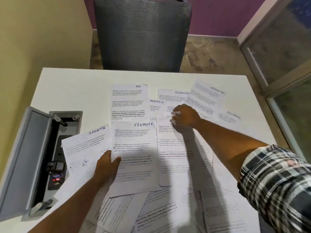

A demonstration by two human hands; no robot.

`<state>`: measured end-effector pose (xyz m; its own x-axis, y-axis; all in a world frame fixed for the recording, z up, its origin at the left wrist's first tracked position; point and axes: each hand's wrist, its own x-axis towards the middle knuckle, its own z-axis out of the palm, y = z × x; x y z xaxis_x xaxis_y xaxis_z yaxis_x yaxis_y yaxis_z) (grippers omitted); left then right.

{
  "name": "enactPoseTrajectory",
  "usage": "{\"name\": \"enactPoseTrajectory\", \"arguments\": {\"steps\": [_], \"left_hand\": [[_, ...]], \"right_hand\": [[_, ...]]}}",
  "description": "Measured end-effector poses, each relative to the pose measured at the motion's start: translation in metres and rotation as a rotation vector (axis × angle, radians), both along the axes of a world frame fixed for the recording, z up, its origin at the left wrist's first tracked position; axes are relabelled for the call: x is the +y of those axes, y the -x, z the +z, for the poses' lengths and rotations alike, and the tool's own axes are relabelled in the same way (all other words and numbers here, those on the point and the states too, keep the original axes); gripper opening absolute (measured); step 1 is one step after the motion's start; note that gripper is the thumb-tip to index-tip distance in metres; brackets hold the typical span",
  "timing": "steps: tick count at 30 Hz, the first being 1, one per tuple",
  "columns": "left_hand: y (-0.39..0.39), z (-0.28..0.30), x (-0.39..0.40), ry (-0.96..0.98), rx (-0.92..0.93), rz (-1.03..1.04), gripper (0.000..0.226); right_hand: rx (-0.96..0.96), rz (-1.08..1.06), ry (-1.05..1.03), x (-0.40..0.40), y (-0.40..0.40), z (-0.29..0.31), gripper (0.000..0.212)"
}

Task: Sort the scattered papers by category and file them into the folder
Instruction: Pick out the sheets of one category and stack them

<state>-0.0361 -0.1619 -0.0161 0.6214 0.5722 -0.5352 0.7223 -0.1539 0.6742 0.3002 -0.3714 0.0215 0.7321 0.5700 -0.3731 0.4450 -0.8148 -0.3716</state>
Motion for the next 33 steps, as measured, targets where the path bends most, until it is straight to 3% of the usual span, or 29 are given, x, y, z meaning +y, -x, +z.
{"name": "enactPoseTrajectory", "arguments": {"steps": [3,5,8,15,20,26,33], "left_hand": [[0.002,-0.004,-0.003,-0.045,-0.010,-0.005,0.026],[0.003,-0.010,-0.003,-0.055,-0.039,-0.002,0.013],[0.003,-0.010,0.000,0.057,-0.052,0.044,0.019],[-0.008,0.010,-0.007,0.277,-0.176,0.165,0.022],[-0.010,0.009,-0.005,0.307,-0.193,0.191,0.021],[-0.006,0.004,-0.002,0.367,-0.195,0.221,0.020],[-0.009,0.006,-0.004,0.320,-0.204,0.210,0.019]], "right_hand": [[-0.037,0.012,0.028,0.016,-0.030,-0.001,0.045],[-0.041,0.020,0.082,0.025,-0.043,-0.005,0.058],[-0.050,0.032,0.183,0.036,-0.057,-0.012,0.077],[-0.117,-0.017,0.128,0.041,-0.085,-0.020,0.053],[-0.079,-0.001,0.144,0.051,-0.095,-0.017,0.058],[-0.141,0.057,0.277,0.055,-0.100,-0.026,0.097],[-0.158,0.075,0.352,0.066,-0.107,-0.025,0.077]]}}
